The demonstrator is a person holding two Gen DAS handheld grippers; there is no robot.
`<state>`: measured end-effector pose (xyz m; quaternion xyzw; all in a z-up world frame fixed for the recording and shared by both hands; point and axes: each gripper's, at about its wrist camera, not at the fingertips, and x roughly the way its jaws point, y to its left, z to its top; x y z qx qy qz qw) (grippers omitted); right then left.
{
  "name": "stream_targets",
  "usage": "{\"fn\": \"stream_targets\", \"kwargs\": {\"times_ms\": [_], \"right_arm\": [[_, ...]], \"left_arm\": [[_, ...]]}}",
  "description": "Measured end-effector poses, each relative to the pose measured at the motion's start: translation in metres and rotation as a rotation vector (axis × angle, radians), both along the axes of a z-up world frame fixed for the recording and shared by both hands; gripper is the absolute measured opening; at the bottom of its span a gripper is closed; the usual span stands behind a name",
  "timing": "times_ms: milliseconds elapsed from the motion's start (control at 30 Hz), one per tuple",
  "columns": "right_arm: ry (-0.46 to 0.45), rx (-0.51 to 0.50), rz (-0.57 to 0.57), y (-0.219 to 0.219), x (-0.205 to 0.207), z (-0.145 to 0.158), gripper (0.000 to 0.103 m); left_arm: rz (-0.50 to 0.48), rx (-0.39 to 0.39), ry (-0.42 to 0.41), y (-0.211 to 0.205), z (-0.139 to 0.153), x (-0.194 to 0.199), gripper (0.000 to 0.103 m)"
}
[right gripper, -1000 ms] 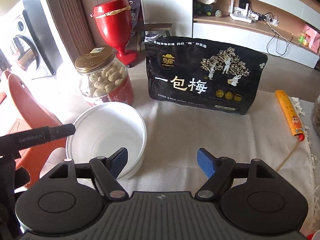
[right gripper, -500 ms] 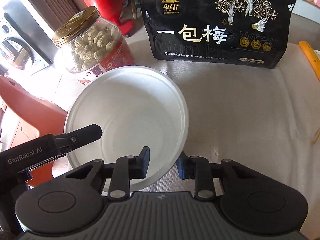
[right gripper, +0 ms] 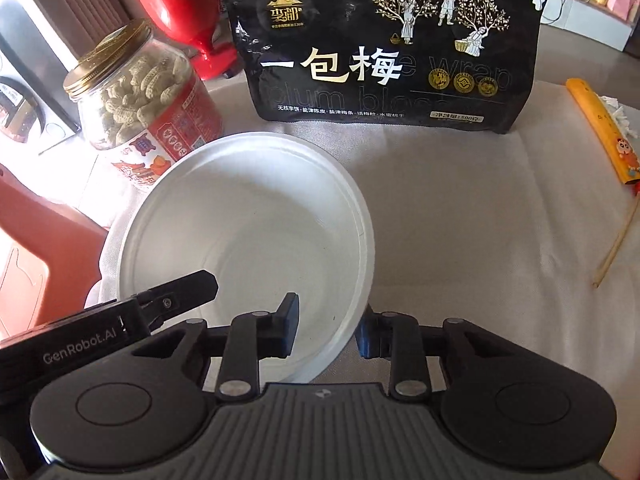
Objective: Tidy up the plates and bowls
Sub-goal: 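Move the left gripper to the white plastic bowl rim and close, then lift the white plastic bowl with the left gripper toward the blue bowl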
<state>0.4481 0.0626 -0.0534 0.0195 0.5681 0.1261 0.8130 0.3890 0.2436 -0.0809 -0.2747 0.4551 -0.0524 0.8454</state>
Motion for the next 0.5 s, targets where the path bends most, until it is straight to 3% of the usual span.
{"fn": "stream_targets", "kwargs": {"times_ms": [300,500], "right_arm": [[0.061,0.034,-0.04,-0.005,0.012,-0.022,0.03],[0.039,0.026,-0.021,-0.003,0.002,-0.016,0.028]], "left_arm": [[0.01,0.001,0.05,0.002,-0.016,0.012,0.026],[0.022,0.063,0.049,-0.004,-0.002,0.008,0.021]]}}
